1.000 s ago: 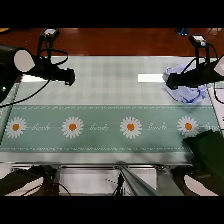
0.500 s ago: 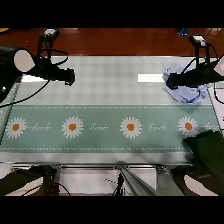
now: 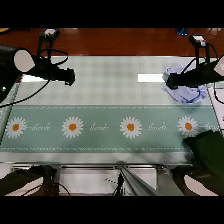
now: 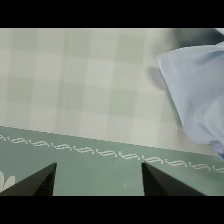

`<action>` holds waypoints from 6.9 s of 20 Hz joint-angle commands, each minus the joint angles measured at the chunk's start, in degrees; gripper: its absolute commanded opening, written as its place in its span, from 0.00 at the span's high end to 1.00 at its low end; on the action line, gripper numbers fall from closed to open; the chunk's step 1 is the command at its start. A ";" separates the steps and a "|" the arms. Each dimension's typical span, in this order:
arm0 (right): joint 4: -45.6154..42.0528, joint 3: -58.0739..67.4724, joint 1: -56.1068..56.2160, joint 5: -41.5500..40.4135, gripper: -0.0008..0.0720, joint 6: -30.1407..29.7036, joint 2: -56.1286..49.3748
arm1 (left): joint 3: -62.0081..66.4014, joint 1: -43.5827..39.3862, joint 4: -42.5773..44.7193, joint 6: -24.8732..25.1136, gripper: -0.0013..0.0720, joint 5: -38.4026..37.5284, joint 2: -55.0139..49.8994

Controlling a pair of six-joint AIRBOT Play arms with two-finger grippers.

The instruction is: Fold the shirts.

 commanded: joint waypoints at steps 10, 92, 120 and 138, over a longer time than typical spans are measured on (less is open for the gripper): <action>-20.57 0.13 -1.55 -25.55 0.18 10.14 -1.31 | -0.02 0.24 0.02 0.02 0.01 4.61 -1.01; 20.20 -9.60 -32.33 6.40 0.30 -15.26 6.40 | -40.94 3.82 -63.89 25.97 0.29 5.20 -12.00; 56.22 -49.16 -13.42 -30.93 0.73 -23.78 2.71 | -36.74 5.25 -64.19 31.80 0.95 -3.54 -11.47; 52.11 3.89 -32.22 -15.17 0.94 -16.96 31.95 | 19.56 26.34 -63.25 25.07 0.96 -3.13 20.92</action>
